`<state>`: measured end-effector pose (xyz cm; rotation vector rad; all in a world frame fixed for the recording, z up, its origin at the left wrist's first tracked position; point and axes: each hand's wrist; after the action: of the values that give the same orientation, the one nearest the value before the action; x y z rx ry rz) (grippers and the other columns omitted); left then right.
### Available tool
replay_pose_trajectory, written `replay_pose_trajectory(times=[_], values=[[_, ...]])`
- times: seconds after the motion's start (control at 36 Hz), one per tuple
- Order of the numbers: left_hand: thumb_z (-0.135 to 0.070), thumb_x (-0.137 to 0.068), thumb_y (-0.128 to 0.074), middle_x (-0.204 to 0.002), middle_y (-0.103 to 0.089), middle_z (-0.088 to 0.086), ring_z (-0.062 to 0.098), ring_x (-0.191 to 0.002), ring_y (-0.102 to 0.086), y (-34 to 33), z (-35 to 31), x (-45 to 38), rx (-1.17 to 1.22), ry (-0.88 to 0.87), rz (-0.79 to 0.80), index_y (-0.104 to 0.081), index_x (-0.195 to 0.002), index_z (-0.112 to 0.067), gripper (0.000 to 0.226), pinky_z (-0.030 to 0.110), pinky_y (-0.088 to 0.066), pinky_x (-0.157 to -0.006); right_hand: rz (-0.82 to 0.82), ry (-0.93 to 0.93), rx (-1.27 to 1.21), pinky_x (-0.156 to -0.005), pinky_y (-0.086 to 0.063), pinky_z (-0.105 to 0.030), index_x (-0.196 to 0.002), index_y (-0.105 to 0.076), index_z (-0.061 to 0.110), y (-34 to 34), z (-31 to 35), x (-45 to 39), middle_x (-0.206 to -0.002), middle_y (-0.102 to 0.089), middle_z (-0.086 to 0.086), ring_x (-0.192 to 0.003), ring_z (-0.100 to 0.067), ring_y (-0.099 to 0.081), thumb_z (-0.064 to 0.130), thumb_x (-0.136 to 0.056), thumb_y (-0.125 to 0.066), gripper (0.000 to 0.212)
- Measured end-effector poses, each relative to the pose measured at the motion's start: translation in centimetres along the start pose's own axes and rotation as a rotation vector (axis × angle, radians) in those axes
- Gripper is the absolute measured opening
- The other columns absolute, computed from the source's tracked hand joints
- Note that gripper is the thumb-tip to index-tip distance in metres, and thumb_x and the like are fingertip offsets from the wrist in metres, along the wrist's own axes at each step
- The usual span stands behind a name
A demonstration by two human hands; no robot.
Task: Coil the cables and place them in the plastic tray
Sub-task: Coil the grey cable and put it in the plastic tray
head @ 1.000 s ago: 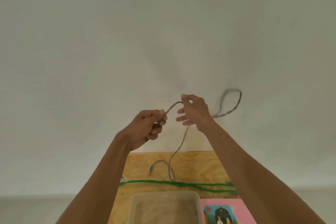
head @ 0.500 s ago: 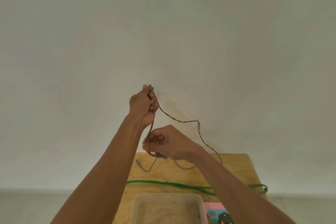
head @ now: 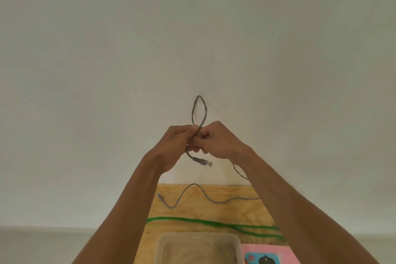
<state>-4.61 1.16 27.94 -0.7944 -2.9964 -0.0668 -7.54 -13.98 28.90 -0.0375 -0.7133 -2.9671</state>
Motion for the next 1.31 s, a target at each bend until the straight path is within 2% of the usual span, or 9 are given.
replay_pose_trajectory(times=[0.19, 0.39, 0.58, 0.81, 0.86, 0.97, 1.08, 1.22, 1.31], values=[[-0.019, -0.105, -0.049, -0.088, -0.072, 0.019, 0.023, -0.083, -0.071, -0.2, -0.4, -0.4, 0.033, -0.029, -0.163, -0.07, -0.1, 0.009, 0.035, 0.031, -0.061, -0.077, -0.284, 0.086, 0.264, -0.055, -0.044, -0.014, -0.069, -0.071, 0.018, 1.2, 0.6, 0.1, -0.063, -0.067, 0.007, -0.056, -0.002, -0.059, 0.04, -0.072, -0.083, 0.025], [-0.023, -0.101, -0.055, -0.058, -0.047, 0.004, 0.013, -0.047, -0.037, -0.4, -1.8, 0.1, 0.04, 0.0, -0.198, -0.073, -0.096, 0.0, 0.03, 0.026, -0.043, -0.048, -0.292, 0.454, 0.369, -0.065, -0.038, -0.004, -0.121, -0.068, 0.027, 3.9, 0.0, -2.0, -0.117, -0.057, 0.008, -0.086, -0.01, -0.06, 0.014, -0.086, -0.075, 0.038], [-0.022, -0.104, -0.049, -0.059, -0.039, 0.001, 0.012, -0.052, -0.03, -1.3, -2.7, 0.9, 0.381, 0.022, -0.024, -0.071, -0.114, 0.0, 0.034, 0.024, -0.034, -0.049, -0.386, 0.655, 0.248, -0.077, -0.052, -0.019, -0.102, -0.077, 0.01, 4.7, -0.2, -3.6, -0.102, -0.073, -0.005, -0.093, -0.016, -0.07, 0.005, -0.087, -0.071, 0.017], [-0.024, -0.102, -0.047, -0.048, -0.036, -0.002, 0.009, -0.041, -0.036, -2.7, -3.4, 0.9, 0.733, -0.058, 0.085, -0.066, -0.086, -0.005, 0.032, 0.035, -0.06, -0.074, -0.524, 0.555, -0.056, -0.066, -0.059, -0.028, -0.097, -0.076, 0.013, 2.4, -0.5, -3.1, -0.087, -0.075, 0.004, -0.076, -0.008, -0.07, 0.007, -0.089, -0.069, 0.012], [-0.027, -0.102, -0.047, -0.046, -0.035, -0.005, 0.007, -0.038, -0.034, -3.0, -3.6, 0.7, 0.766, -0.081, 0.1, -0.065, -0.086, -0.007, 0.032, 0.028, -0.057, -0.062, -0.532, 0.513, -0.1, -0.066, -0.06, -0.03, -0.095, -0.076, 0.014, 1.9, -0.5, -3.0, -0.083, -0.073, 0.013, -0.072, -0.004, -0.069, 0.01, -0.09, -0.069, 0.01], [-0.035, -0.099, -0.05, -0.052, -0.045, 0.0, 0.006, -0.038, -0.034, -3.3, -3.9, 0.8, 0.677, -0.067, 0.131, -0.071, -0.096, -0.006, 0.037, 0.019, -0.034, -0.038, -0.552, 0.514, -0.074, -0.07, -0.06, -0.034, -0.095, -0.075, 0.013, 1.8, -0.7, -3.3, -0.086, -0.075, 0.007, -0.081, -0.009, -0.071, 0.001, -0.087, -0.067, 0.017], [-0.035, -0.102, -0.042, -0.056, -0.056, 0.008, 0.013, -0.043, -0.042, -2.8, -3.7, 0.9, 0.476, -0.067, 0.205, -0.071, -0.1, 0.001, 0.047, 0.026, -0.028, -0.048, -0.534, 0.528, -0.045, -0.071, -0.056, -0.023, -0.095, -0.075, 0.013, 2.5, -0.4, -3.0, -0.087, -0.073, 0.011, -0.082, 0.0, -0.068, 0.001, -0.087, -0.068, 0.016], [-0.029, -0.104, -0.043, -0.049, -0.049, 0.005, 0.013, -0.045, -0.037, -2.6, -4.3, 0.9, 0.351, -0.132, 0.215, -0.063, -0.118, 0.011, 0.047, 0.024, -0.037, -0.053, -0.349, 0.487, -0.013, -0.08, -0.057, -0.034, -0.091, -0.069, 0.021, 2.7, -0.6, -3.4, -0.093, -0.072, 0.005, -0.086, -0.015, -0.069, 0.008, -0.088, -0.061, 0.015], [-0.031, -0.1, -0.048, -0.052, -0.054, 0.004, 0.012, -0.044, -0.033, -3.0, -5.3, 0.1, 0.327, -0.178, 0.122, -0.065, -0.101, 0.016, 0.05, 0.022, -0.036, -0.05, -0.272, 0.416, 0.042, -0.07, -0.044, -0.014, -0.089, -0.061, 0.031, 1.9, -1.0, -3.4, -0.078, -0.057, 0.018, -0.068, 0.011, -0.056, 0.004, -0.093, -0.051, 0.029]])
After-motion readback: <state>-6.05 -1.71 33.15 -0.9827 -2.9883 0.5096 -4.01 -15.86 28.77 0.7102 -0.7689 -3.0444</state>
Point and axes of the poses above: each hand's wrist, its own x-axis away from the middle knuckle, its own y-axis out of the back of the hand, z = x × y
